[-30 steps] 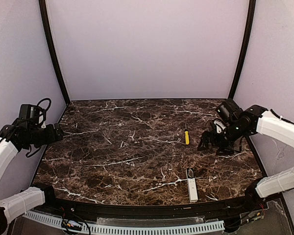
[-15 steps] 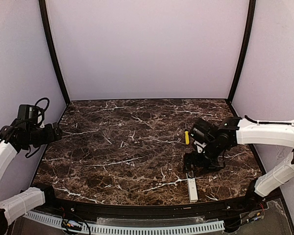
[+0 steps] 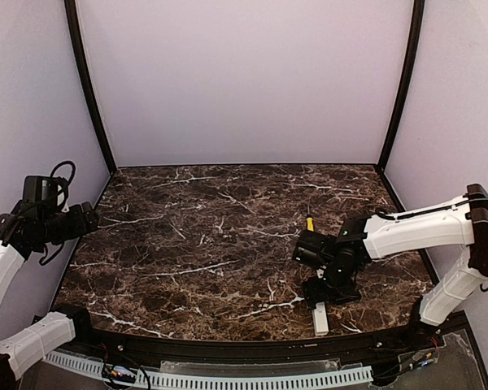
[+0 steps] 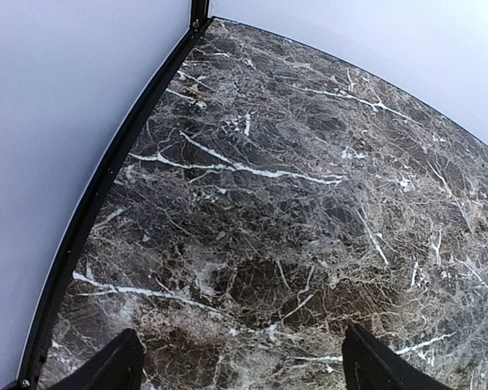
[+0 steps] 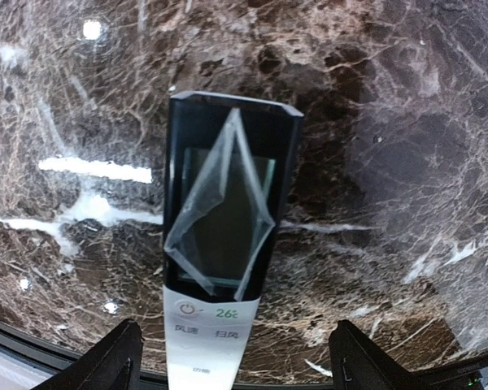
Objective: Unload the batteries from the remote control
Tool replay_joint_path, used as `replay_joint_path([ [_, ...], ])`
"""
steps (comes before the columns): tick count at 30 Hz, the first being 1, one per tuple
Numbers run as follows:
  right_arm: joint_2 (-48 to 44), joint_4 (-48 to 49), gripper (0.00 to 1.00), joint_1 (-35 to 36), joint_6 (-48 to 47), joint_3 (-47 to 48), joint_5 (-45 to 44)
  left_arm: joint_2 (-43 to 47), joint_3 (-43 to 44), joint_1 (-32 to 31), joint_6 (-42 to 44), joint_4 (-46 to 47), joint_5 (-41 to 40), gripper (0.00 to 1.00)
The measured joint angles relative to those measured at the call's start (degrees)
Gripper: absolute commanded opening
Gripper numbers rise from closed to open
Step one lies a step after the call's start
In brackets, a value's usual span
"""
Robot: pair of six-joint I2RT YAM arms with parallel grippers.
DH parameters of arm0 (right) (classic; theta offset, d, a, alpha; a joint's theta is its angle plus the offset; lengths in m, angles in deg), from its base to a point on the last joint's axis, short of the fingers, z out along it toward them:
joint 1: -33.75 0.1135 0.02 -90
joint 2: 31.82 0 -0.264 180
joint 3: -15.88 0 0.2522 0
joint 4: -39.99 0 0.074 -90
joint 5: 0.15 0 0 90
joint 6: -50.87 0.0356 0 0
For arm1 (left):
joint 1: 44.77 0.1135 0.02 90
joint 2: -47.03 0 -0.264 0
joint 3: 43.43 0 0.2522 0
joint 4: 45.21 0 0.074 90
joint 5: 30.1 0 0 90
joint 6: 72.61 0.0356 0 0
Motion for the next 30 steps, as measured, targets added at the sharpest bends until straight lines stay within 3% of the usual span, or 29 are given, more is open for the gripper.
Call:
replay_joint_path([
  [6,0.74,0.31,0.66,0.02,-1.11,-0.44,-2.47,0.70,0.00,0.00,-0.26,-0.02,-1.18,0.83],
  [9,1.73,0.59,0.55,0.02,-1.79,-0.31,-2.71,0.31,0.00,0.00,-0.31,-0.02,-1.51,0.83],
  [12,2.95,0.59,0.38,0.07,-2.51,0.28,-2.64,-0.33,0.00,0.00,-0.31,-0.02,-1.57,0.82],
  [18,3.50,1.20,0.18,0.11,-2.14,0.90,-2.12,-1.77,0.00,0.00,-0.31,0.00,-1.33,0.82],
  [30,-1.16,5.57,0.17,0.13,0.74,3.13,-1.66,-4.04,0.00,0.00,0.31,0.13,2.19,0.82],
])
